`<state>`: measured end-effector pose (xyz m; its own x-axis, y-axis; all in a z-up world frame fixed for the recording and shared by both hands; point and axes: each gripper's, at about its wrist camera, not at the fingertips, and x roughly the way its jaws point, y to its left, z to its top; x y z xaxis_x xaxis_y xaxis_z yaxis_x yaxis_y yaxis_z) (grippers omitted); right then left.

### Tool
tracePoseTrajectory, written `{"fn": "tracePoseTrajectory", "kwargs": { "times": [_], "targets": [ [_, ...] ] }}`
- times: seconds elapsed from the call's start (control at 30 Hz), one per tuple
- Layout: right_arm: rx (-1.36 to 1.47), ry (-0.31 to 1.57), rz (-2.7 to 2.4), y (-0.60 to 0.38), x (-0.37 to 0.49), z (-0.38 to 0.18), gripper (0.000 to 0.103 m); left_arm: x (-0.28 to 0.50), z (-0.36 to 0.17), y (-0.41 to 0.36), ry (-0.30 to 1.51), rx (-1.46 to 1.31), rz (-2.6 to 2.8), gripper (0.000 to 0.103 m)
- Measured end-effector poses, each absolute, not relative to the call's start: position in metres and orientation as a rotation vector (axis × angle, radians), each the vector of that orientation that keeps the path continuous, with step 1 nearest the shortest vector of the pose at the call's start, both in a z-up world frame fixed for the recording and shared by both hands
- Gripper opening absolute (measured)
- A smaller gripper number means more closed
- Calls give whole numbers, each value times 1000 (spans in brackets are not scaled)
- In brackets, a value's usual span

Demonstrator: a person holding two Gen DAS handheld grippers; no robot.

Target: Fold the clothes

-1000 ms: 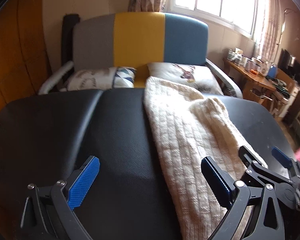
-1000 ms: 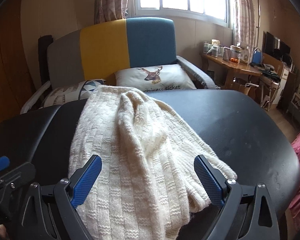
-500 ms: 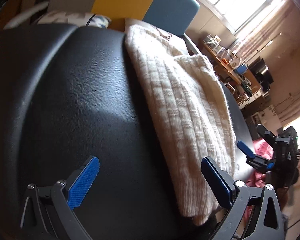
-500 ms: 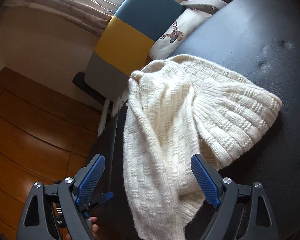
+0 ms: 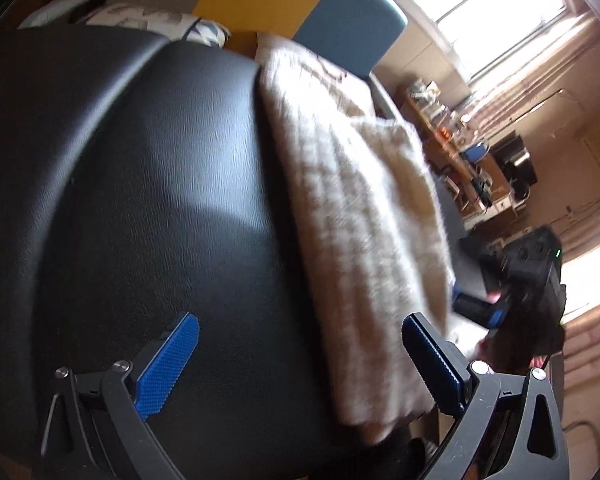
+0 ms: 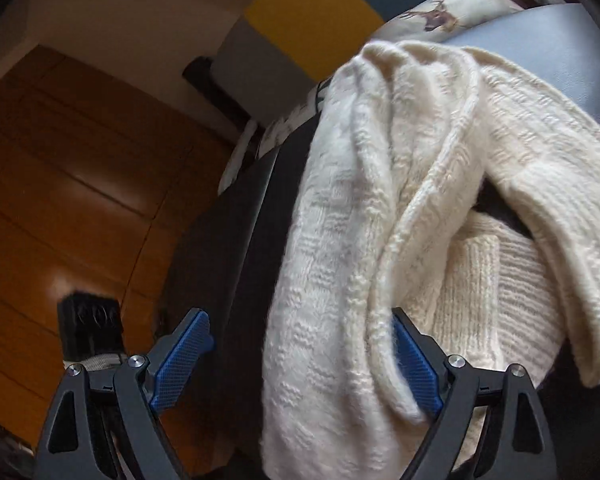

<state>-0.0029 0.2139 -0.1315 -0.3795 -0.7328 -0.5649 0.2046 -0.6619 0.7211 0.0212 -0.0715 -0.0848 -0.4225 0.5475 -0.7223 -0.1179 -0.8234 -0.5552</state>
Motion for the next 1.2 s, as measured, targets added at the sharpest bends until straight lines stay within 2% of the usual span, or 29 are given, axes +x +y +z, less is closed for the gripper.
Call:
{"fn": "tracePoseTrajectory", "kwargs": {
  "times": [0.13, 0.3, 0.53, 0.67, 0.7, 0.77, 0.87, 1.0, 1.07, 1.13, 1.2],
  "targets": [
    [1216, -753, -2098, 221, 10, -144, 91, 13, -58, -64, -542, -1309, 2296, 103],
    [1264, -844, -2139, 261, 25, -148, 91, 1, -26, -17, -342, -1208, 2249, 103],
    [1292, -724, -2523, 333, 48, -129, 91, -8, -1, 66, -106, -1117, 2078, 103],
    [1343, -563, -2752, 342, 47, -124, 91, -19, -24, 108, -57, -1235, 2009, 101],
    [1368, -523, -2788, 345, 45, -128, 91, -23, -30, 117, -51, -1269, 1990, 98],
    [1441, -456, -2797, 341, 44, -140, 91, -29, -43, 135, -38, -1334, 1950, 83],
    [1516, -311, -2795, 328, 41, -154, 91, -38, -60, 151, 2, -1416, 1947, 69],
    [1552, -112, -2791, 309, 36, -165, 93, -39, -76, 158, 105, -1467, 1976, 57],
    [1547, -147, -2786, 313, 36, -165, 93, -37, -82, 162, 215, -1477, 2021, 28],
    [1546, -165, -2782, 315, 35, -165, 94, -37, -92, 166, 299, -1502, 2026, 21],
    [1548, -160, -2782, 313, 33, -165, 95, -36, -101, 169, 347, -1522, 2012, 20]
  ]
}}
